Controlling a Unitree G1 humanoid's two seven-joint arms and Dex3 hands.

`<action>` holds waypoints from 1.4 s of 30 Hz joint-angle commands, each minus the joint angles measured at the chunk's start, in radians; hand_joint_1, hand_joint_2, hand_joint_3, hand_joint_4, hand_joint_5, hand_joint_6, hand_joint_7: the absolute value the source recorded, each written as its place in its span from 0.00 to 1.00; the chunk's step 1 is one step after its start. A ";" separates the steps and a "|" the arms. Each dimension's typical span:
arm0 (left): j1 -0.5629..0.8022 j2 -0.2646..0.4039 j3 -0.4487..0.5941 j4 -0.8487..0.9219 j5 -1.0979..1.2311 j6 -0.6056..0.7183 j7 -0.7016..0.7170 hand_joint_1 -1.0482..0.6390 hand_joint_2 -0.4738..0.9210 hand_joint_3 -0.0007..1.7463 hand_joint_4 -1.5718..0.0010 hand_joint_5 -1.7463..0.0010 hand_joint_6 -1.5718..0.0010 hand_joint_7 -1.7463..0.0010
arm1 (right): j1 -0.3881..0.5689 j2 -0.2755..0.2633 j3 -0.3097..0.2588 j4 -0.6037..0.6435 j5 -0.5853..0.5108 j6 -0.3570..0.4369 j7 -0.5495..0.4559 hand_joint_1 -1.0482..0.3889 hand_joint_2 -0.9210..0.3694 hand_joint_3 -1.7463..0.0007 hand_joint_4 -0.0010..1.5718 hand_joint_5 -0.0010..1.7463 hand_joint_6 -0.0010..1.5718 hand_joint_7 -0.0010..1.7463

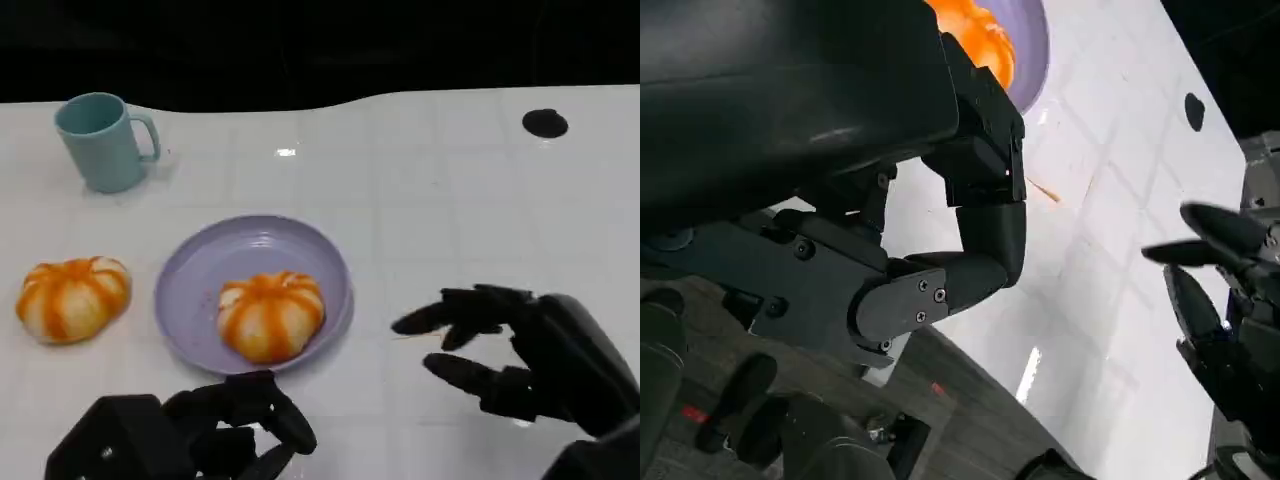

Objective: Grasp the bread from the table and place it into the plate.

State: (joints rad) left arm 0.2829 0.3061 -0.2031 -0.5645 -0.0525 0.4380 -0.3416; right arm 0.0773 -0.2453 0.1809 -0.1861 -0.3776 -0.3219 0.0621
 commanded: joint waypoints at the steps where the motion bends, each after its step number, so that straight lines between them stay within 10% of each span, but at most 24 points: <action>1: -0.007 0.013 0.005 0.002 0.000 -0.010 -0.008 0.43 0.96 0.36 0.59 0.00 0.62 0.17 | 0.051 -0.031 -0.044 -0.052 0.040 0.018 0.029 0.72 0.33 0.42 0.53 0.73 0.57 0.47; 8: -0.005 0.011 0.005 -0.005 -0.002 -0.001 -0.005 0.43 0.96 0.37 0.58 0.00 0.62 0.17 | 0.130 -0.063 -0.099 -0.115 0.030 0.031 0.042 0.80 0.41 0.27 0.56 0.95 0.62 0.57; 17: 0.000 0.023 0.019 0.003 -0.013 -0.016 -0.013 0.43 0.96 0.36 0.59 0.00 0.62 0.17 | 0.162 -0.060 -0.102 -0.072 -0.072 0.022 -0.024 0.80 0.54 0.16 0.58 1.00 0.56 0.77; 42: 0.020 0.043 0.038 0.013 -0.031 -0.047 -0.020 0.43 0.97 0.35 0.59 0.00 0.63 0.17 | 0.154 -0.038 -0.064 -0.025 -0.204 0.064 -0.102 0.77 0.54 0.22 0.59 1.00 0.57 0.75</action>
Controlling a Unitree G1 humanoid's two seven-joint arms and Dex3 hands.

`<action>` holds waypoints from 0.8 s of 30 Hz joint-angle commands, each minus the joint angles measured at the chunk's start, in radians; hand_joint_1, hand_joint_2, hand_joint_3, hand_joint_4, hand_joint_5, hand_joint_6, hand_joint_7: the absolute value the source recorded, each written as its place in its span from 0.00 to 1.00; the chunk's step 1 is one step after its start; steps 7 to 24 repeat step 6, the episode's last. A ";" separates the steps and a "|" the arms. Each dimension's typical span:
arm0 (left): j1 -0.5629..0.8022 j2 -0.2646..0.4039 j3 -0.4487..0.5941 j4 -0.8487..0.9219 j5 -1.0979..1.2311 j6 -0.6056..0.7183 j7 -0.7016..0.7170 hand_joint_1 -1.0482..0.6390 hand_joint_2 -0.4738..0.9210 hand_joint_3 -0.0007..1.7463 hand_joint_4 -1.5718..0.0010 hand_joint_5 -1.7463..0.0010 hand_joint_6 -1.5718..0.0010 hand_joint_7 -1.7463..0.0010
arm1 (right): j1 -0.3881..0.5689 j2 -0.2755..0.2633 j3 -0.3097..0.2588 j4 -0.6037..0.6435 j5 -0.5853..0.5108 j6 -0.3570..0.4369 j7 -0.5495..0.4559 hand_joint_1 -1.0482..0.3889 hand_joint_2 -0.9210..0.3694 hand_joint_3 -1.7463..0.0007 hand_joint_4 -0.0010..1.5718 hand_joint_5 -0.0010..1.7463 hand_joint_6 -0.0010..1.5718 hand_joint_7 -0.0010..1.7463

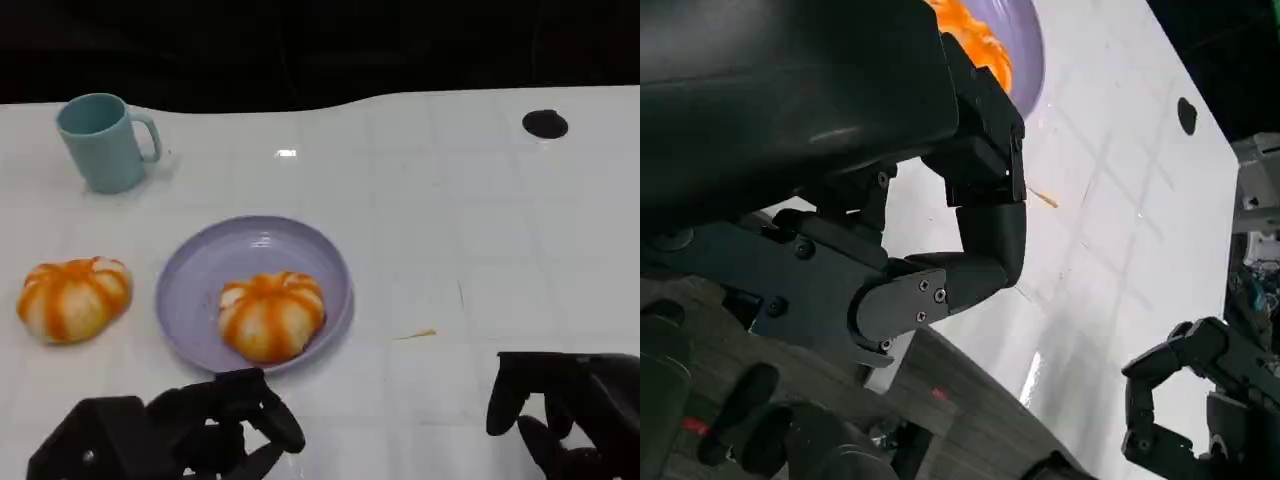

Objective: Grasp the bread from the table and place it into the plate.

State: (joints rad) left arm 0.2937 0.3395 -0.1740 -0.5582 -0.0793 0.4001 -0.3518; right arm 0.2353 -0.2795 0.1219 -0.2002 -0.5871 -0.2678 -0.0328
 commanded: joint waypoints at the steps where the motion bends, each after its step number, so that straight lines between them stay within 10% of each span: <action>1: 0.009 0.009 0.009 0.006 -0.006 -0.008 -0.010 0.43 0.97 0.35 0.58 0.00 0.63 0.17 | -0.005 -0.003 -0.005 -0.013 0.005 0.010 -0.008 0.77 0.54 0.22 0.59 1.00 0.57 0.75; 24: 0.010 0.011 0.011 0.011 -0.007 -0.014 -0.010 0.42 0.98 0.35 0.59 0.00 0.63 0.17 | -0.005 -0.002 -0.001 -0.017 0.002 0.019 -0.003 0.77 0.53 0.23 0.59 1.00 0.57 0.75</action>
